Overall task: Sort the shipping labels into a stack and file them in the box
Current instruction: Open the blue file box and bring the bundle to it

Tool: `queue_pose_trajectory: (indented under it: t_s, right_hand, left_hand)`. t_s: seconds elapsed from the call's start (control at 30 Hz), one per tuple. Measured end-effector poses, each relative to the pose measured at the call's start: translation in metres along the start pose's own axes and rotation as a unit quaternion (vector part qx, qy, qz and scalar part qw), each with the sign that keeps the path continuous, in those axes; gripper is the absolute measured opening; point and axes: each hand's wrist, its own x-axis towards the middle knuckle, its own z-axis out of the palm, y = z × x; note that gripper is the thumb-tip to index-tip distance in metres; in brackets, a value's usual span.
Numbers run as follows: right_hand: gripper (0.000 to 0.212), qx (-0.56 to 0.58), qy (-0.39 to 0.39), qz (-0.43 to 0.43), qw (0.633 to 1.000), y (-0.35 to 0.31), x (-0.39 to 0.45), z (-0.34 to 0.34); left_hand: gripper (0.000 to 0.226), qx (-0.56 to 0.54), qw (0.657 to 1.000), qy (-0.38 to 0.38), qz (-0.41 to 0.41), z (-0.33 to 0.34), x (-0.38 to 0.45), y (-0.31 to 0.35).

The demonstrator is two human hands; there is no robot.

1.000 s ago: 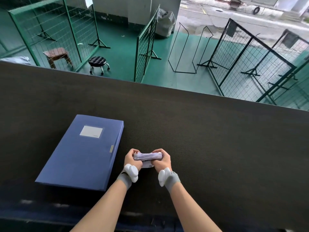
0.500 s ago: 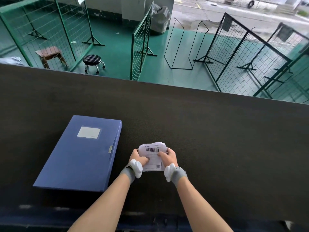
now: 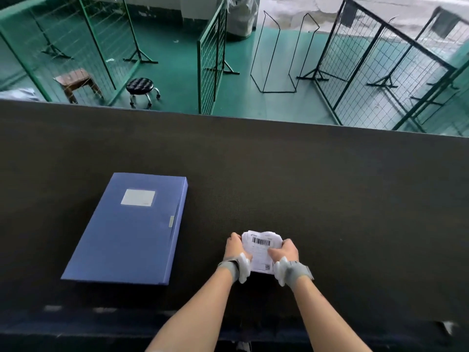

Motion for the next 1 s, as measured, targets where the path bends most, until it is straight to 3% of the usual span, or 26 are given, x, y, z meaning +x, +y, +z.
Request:
queue_pose_trajectory:
  t_s: [0.1, 0.17, 0.3, 0.37, 0.47, 0.57, 0.67, 0.77, 1.0]
  right_hand:
    - [0.056, -0.222, 0.042, -0.015, 0.974, -0.021, -0.003, -0.006]
    - [0.063, -0.284, 0.081, -0.047, 0.954, -0.039, -0.007, -0.008]
    - [0.042, -0.237, 0.040, -0.132, 0.962, -0.075, -0.003, 0.004]
    - [0.036, -0.172, -0.029, -0.147, 0.974, -0.093, -0.007, 0.019]
    - [0.028, -0.145, -0.126, -0.157, 0.969, -0.106, -0.018, 0.055]
    - [0.020, -0.134, -0.147, -0.173, 0.965, -0.113, -0.028, 0.095]
    - [0.024, -0.075, -0.154, -0.158, 0.973, -0.125, -0.040, 0.142]
    - [0.036, -0.050, -0.160, -0.150, 0.974, -0.136, -0.052, 0.179]
    - [0.033, -0.082, -0.121, -0.169, 0.975, -0.154, -0.075, 0.195]
  left_hand:
    - [0.068, 0.069, 0.997, 0.026, -0.016, -0.001, -0.003, 0.004]
    - [0.068, 0.041, 0.998, 0.041, -0.028, -0.013, -0.004, 0.007]
    - [0.037, 0.006, 0.988, 0.153, 0.013, -0.071, -0.005, -0.003]
    - [0.031, 0.076, 0.968, 0.234, 0.048, -0.112, -0.007, -0.018]
    - [0.037, 0.183, 0.938, 0.289, 0.047, -0.161, -0.007, -0.047]
    - [0.071, 0.261, 0.929, 0.259, -0.029, -0.190, -0.003, -0.075]
    - [0.097, 0.286, 0.935, 0.203, -0.051, -0.203, 0.005, -0.089]
    - [0.096, 0.302, 0.935, 0.183, -0.032, -0.206, 0.009, -0.088]
    - [0.083, 0.322, 0.942, 0.090, 0.003, -0.228, 0.013, -0.082]
